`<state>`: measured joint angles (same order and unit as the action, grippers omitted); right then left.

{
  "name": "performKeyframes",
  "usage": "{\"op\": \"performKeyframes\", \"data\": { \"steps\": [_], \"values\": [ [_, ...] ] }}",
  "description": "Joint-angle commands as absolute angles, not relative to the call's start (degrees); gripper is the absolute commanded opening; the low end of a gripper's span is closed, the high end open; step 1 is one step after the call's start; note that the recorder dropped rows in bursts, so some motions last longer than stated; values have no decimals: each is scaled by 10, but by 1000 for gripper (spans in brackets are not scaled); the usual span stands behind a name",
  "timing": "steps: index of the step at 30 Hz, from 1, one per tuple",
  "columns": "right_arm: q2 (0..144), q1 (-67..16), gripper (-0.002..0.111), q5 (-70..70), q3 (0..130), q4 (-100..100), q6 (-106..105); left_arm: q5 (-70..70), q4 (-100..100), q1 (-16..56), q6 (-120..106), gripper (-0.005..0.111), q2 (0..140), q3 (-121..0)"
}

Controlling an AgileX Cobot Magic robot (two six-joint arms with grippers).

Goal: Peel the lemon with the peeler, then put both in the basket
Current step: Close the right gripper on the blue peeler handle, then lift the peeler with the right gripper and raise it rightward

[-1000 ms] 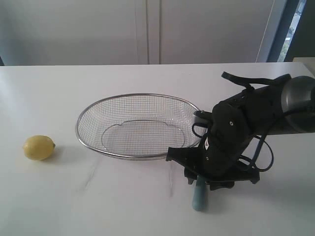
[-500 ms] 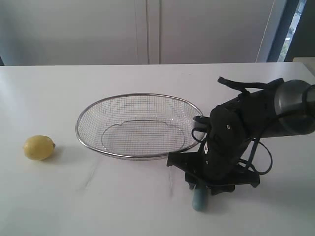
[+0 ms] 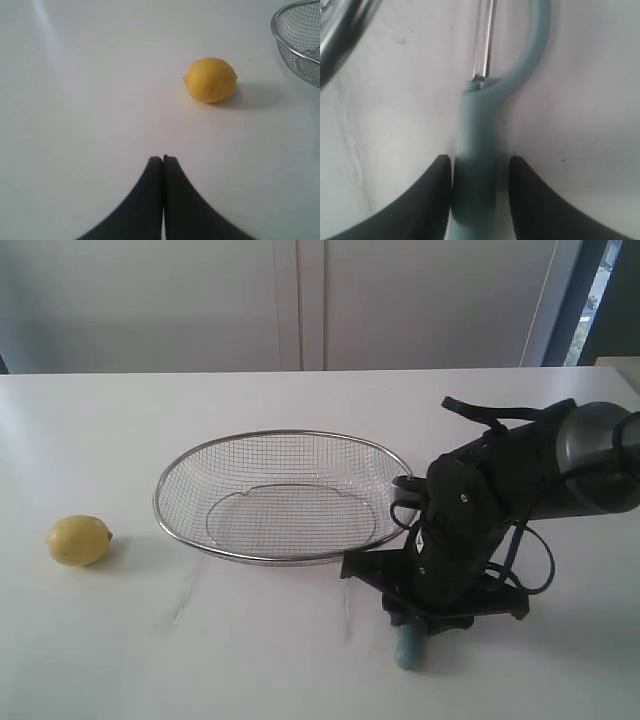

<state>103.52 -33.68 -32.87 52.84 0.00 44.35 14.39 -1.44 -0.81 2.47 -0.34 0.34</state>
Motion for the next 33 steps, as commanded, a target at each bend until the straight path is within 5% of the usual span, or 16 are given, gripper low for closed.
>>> {"op": "performKeyframes", "data": {
  "steps": [1,7,33],
  "values": [
    [1044,-338,27,-327,526,5,437,147,-17,-4,26,0,0,0],
    [1028,-337,5,-342,526,-24,437,147,-17,9,26,0,0,0],
    [762,-337,0,-487,526,-295,409,147,-17,10,26,0,0,0]
  ]
}}
